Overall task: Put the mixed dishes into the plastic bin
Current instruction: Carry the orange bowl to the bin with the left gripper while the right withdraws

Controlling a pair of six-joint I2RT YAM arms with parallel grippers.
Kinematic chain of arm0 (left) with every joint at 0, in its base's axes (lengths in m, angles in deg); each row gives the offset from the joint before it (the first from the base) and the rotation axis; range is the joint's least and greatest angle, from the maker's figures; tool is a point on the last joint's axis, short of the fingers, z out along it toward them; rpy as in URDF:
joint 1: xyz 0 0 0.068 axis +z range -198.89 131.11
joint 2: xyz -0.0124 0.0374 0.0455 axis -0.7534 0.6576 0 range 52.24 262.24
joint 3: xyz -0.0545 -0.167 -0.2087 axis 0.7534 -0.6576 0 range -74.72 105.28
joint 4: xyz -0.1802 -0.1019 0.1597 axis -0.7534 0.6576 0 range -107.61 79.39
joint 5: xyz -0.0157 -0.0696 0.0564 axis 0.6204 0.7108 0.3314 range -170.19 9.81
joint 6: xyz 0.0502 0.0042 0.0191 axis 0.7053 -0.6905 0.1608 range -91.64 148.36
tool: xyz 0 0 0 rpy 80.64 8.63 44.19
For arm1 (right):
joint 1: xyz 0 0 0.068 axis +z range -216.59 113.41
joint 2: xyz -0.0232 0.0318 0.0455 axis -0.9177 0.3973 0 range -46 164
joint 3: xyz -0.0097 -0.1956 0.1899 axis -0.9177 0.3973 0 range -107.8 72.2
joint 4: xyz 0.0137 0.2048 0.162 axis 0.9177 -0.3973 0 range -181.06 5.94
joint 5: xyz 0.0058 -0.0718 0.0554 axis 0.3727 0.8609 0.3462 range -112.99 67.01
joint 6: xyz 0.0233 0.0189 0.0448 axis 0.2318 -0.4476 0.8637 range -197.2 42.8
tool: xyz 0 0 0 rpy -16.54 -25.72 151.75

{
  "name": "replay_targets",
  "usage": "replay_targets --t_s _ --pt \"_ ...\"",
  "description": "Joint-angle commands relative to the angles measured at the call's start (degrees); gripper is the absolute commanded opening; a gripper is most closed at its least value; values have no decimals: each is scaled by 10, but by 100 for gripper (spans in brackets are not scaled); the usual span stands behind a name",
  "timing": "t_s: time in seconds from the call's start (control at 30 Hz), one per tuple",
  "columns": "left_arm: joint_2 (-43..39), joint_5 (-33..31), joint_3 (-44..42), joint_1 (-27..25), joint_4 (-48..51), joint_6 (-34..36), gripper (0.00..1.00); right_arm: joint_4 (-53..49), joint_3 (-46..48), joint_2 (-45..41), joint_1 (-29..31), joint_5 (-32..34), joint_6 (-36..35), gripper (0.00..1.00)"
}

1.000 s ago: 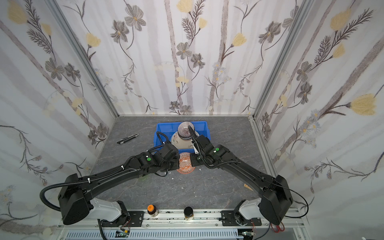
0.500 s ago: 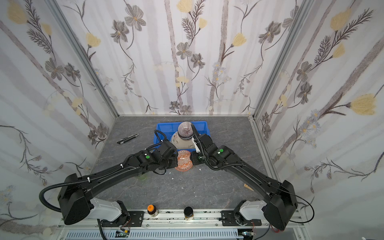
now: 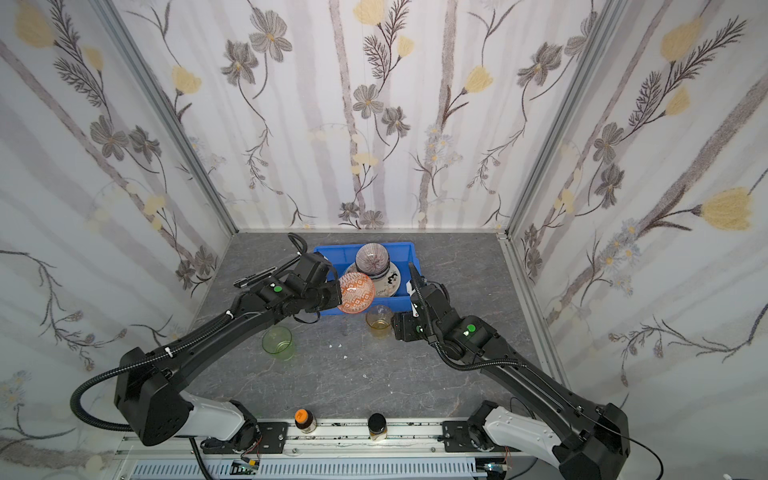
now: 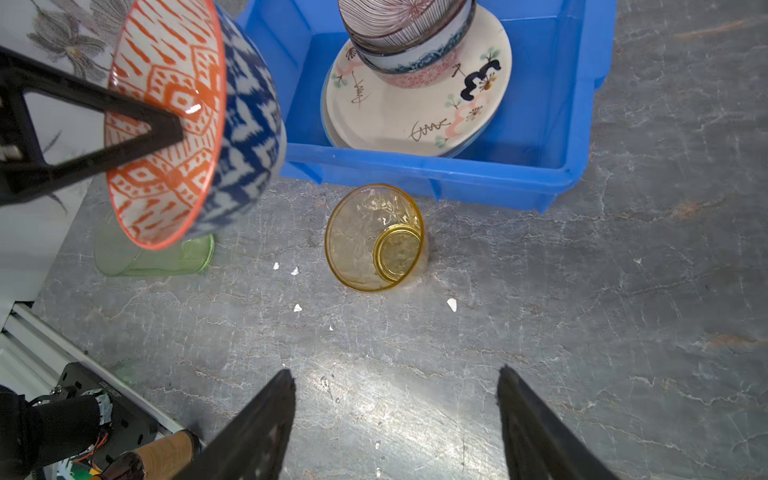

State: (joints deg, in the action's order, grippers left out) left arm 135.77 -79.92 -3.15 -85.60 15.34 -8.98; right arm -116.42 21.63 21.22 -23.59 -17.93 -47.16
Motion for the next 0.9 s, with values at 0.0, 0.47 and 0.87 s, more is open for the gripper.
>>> replay_targets --t_s 0.0,0.47,0.87 --pt "22 12 41 16 -14 46 0 24 33 -32 -1 57 41 93" --pt "198 4 214 51 -15 116 0 101 219 -265 -3 122 71 100" --pt "289 -24 318 56 -18 133 0 168 330 -376 -3 126 79 100"
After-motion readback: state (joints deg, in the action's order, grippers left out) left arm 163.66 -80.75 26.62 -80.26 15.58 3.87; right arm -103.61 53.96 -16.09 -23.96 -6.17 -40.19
